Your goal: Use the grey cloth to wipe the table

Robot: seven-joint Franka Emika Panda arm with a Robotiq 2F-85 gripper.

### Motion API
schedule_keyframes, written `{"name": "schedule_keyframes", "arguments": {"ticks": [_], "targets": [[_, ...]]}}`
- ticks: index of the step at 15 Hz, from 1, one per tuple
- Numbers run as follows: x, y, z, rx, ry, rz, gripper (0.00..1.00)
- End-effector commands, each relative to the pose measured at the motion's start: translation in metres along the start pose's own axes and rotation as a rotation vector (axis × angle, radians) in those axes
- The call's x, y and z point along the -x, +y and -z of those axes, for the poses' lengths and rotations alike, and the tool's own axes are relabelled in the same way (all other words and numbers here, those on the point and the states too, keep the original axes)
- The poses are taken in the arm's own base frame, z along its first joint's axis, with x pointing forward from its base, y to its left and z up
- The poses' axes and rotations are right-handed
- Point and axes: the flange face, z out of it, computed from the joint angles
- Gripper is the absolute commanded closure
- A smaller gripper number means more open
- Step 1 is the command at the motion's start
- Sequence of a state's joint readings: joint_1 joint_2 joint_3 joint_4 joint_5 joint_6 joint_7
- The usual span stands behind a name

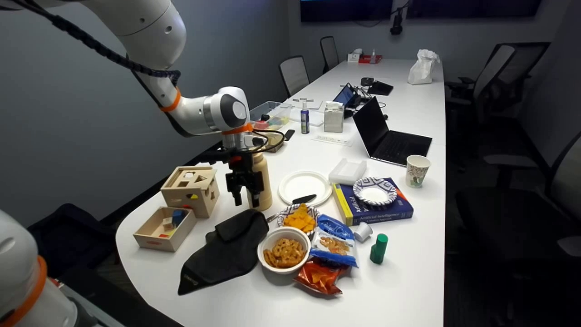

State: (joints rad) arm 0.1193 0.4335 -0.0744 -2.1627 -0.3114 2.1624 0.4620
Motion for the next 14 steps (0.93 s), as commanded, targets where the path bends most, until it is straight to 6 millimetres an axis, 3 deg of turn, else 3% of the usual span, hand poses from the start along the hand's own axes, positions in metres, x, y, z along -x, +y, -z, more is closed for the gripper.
{"name": "schedule_keyframes", "arguments": {"ticks": [1, 4, 7, 11, 14], "targets": [[0.014, 0.016, 0.01, -0.026, 0.094, -0.087, 0.0], [0.028, 0.024, 0.016, -0.078, 0.129, -0.129, 0.0], [0.053, 0.02, 0.015, -0.145, 0.091, -0.104, 0.0], [0.078, -0.008, -0.012, -0.292, 0.06, -0.077, 0.0], [0.091, -0.015, -0.042, -0.374, 0.097, -0.095, 0.0]]}}
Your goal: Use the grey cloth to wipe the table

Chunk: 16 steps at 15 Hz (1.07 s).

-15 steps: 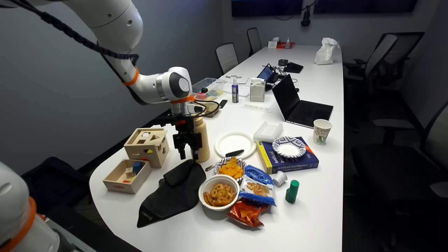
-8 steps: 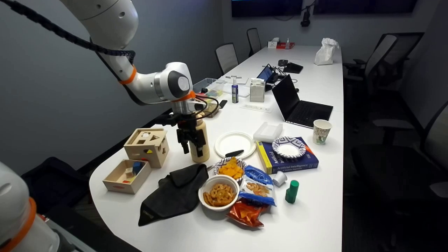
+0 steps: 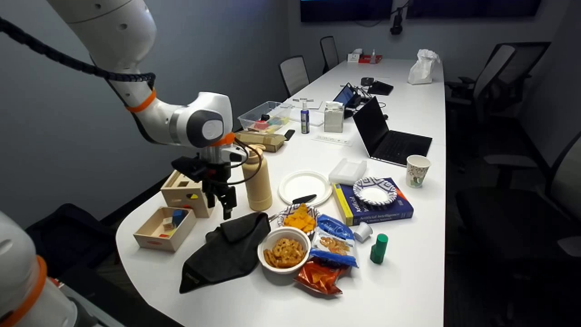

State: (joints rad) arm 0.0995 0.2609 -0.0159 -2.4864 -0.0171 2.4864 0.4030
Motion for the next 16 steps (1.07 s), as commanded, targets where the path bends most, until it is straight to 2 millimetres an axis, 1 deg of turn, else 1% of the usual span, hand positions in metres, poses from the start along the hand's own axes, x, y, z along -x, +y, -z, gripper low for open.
{"name": "schedule_keyframes", "arguments": {"ticks": [1, 4, 6, 8, 12, 14, 16], "targets": [[0.022, 0.015, -0.031, -0.095, 0.054, -0.011, 0.0], [0.033, 0.029, -0.051, -0.143, 0.09, -0.026, 0.0], [0.033, 0.034, -0.062, -0.164, 0.111, -0.015, 0.0], [0.028, 0.034, -0.07, -0.19, 0.13, 0.005, 0.0], [0.015, 0.026, -0.083, -0.243, 0.144, 0.065, 0.0], [0.009, 0.026, -0.091, -0.264, 0.136, 0.083, 0.0], [0.007, 0.028, -0.099, -0.282, 0.124, 0.088, 0.0]]}}
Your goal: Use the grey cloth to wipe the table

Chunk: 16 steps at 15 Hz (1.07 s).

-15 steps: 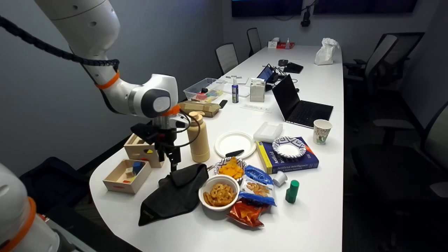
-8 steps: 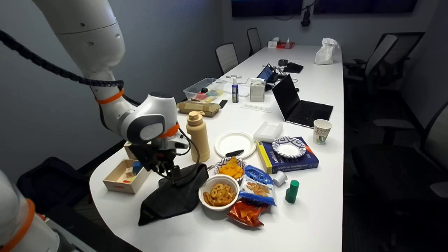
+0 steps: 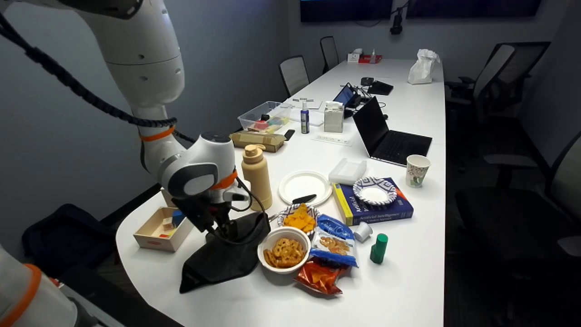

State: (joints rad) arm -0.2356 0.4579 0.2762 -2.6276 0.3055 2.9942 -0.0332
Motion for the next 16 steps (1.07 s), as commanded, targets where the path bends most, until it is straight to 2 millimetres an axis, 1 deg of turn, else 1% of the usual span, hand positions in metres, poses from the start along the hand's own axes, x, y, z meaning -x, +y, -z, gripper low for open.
{"name": "schedule_keyframes", "arguments": {"ticks": [1, 4, 5, 7, 9, 12, 13, 14, 16], "targets": [[-0.006, 0.006, -0.017, -0.048, -0.008, 0.012, 0.0], [-0.005, 0.015, -0.028, -0.063, -0.028, -0.003, 0.01], [-0.006, 0.018, -0.032, -0.065, -0.035, -0.008, 0.06], [-0.008, 0.02, -0.038, -0.068, -0.042, -0.015, 0.32], [-0.013, 0.02, -0.043, -0.068, -0.043, -0.02, 0.49], [-0.017, 0.016, -0.047, -0.071, -0.044, -0.02, 0.72], [-0.016, 0.017, -0.046, -0.069, -0.04, -0.021, 0.79], [-0.015, 0.016, -0.042, -0.072, -0.034, -0.017, 0.88], [-0.009, 0.01, -0.034, -0.077, -0.026, 0.008, 1.0]]}}
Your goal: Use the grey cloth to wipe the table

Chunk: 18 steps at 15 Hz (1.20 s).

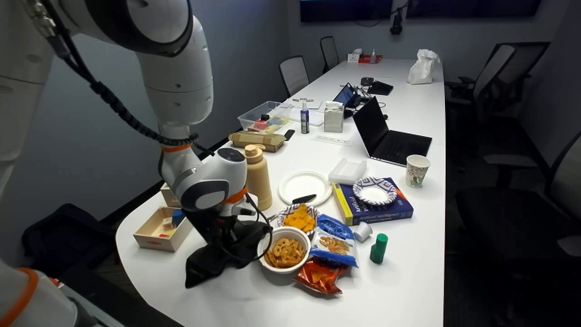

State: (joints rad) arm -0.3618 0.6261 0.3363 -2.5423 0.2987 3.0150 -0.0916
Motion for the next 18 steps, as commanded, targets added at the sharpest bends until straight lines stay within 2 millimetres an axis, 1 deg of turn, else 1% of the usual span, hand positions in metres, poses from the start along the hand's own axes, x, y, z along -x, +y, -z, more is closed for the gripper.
{"name": "schedule_keyframes", "arguments": {"ticks": [1, 3, 5, 7, 9, 12, 15, 18], "targets": [[0.005, -0.014, 0.007, -0.018, 0.016, 0.061, 1.0], [0.009, -0.031, 0.002, -0.037, -0.016, 0.122, 1.0], [0.013, -0.043, -0.005, -0.06, -0.032, 0.164, 0.99], [0.02, -0.048, -0.012, -0.054, -0.062, 0.172, 0.99], [0.028, -0.038, -0.015, -0.022, -0.091, 0.121, 0.99], [0.028, -0.015, -0.011, 0.015, -0.074, 0.04, 0.99], [0.012, -0.002, 0.005, 0.009, 0.015, -0.011, 0.99], [-0.007, -0.005, 0.018, -0.013, 0.111, -0.011, 0.99]]}}
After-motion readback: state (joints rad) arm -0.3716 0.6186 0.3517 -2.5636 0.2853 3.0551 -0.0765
